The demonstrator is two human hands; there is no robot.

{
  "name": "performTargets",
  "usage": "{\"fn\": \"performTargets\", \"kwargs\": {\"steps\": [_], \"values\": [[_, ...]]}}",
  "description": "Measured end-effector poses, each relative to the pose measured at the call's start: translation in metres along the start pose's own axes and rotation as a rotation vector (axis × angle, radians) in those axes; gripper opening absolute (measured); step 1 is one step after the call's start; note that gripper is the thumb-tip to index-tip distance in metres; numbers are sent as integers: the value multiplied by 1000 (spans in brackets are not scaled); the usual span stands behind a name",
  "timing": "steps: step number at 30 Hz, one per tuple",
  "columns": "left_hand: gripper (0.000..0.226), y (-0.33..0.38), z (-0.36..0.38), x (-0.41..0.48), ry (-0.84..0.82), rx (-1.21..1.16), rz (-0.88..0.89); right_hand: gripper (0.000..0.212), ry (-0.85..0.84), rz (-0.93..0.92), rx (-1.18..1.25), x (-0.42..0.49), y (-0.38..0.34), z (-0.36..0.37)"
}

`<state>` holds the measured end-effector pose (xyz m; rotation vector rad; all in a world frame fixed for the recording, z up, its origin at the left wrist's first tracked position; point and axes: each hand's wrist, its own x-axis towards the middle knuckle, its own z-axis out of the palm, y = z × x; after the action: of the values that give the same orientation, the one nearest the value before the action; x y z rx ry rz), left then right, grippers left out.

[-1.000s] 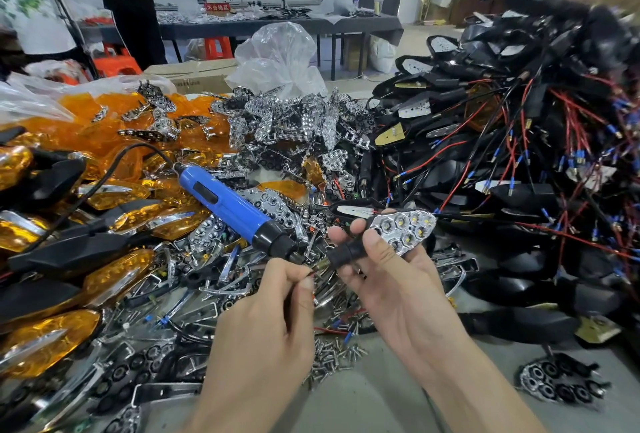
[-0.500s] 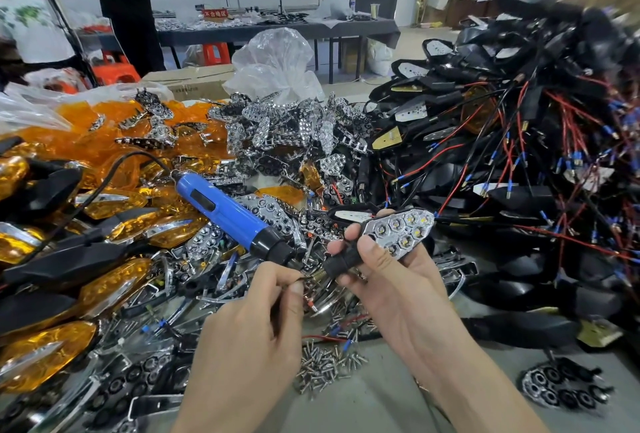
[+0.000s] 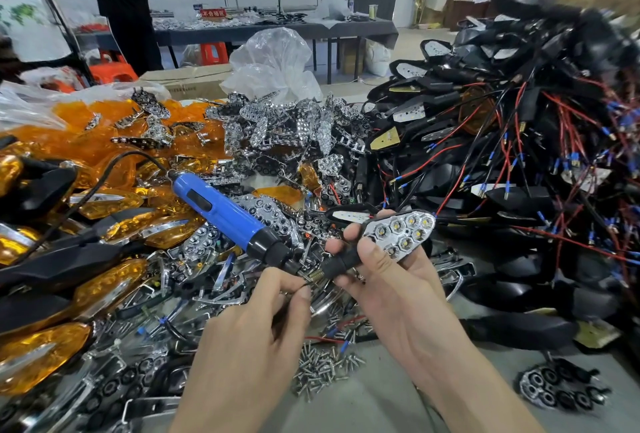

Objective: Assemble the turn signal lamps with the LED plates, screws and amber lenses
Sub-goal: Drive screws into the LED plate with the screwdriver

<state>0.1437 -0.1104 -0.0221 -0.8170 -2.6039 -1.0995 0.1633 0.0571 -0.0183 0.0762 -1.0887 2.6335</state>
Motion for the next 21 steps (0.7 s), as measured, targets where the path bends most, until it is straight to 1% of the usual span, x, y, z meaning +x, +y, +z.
{"fn": "performTargets", "kwargs": {"steps": [6,11,14,18,21], "values": [[14,-1,-9,1,-32,40,37,18,-31,48,-76,-1,-3,-1],[16,-7,-11,2,-61,71,96,19,-5,87,-80,-2,-3,-3],[19,-10,-10,1,-75,67,115,23,7,97,-63,-1,-2,-3],[13,-11,-6,1,-57,71,128,15,19,100,-50,-1,-1,-4],[17,-10,-6,1,-48,74,127,16,27,109,-49,-1,-1,-4]]}}
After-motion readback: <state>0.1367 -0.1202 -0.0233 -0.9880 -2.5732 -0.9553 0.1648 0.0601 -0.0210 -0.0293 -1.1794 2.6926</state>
